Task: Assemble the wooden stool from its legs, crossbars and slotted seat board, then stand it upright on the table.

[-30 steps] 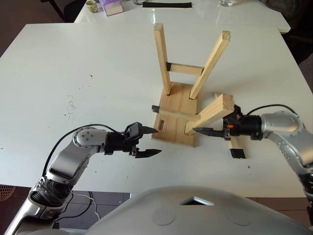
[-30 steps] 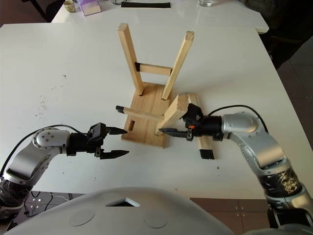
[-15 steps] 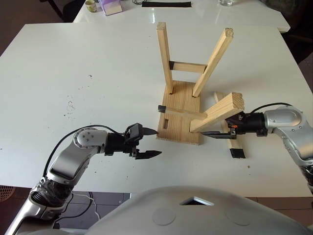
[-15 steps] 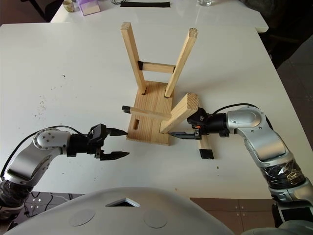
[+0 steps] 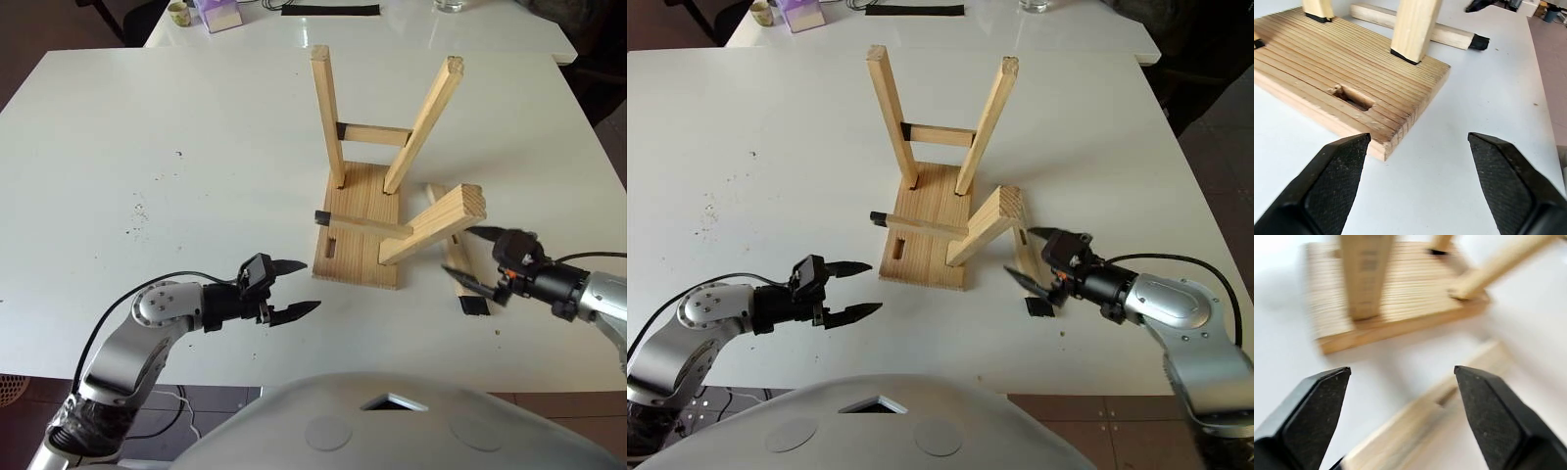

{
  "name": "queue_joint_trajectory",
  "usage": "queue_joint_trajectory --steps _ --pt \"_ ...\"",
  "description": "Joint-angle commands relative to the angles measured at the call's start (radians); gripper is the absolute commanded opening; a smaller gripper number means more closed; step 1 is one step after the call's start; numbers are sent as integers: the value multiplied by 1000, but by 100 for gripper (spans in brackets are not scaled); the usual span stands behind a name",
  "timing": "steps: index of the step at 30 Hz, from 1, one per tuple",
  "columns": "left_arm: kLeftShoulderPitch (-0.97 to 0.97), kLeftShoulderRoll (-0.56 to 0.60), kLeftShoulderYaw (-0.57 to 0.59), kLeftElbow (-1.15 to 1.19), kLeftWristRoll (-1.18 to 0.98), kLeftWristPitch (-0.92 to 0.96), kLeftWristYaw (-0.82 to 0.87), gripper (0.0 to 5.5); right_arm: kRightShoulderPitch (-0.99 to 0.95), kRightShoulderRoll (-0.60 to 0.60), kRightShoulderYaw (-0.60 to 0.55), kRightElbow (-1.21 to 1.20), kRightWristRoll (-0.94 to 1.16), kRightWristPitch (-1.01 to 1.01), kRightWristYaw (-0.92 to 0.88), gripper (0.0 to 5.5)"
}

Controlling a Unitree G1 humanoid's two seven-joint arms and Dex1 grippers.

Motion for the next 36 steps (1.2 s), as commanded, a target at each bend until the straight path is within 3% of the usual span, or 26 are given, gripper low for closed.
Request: queue_joint_trajectory --steps 1,8,18,28,33,36 --pt "35 -23 26 -32 -3 25 67 370 -25 105 0 -110 4 220 -181 386" --pt "-19 -22 15 -31 -13 57 66 370 33 215 80 -38 -4 296 -289 386" --pt "-51 -64 57 -22 -49 76 107 370 79 191 100 98 -102 149 -299 386" --pt "-55 -105 153 -31 -98 70 181 370 8 147 24 125 -33 118 -197 244" --pt "-172 -100 343 -13 -300 123 197 370 -31 146 25 141 1 135 -167 161" --pt "-230 -60 391 17 -351 159 180 370 4 116 39 145 -1 119 -133 116"
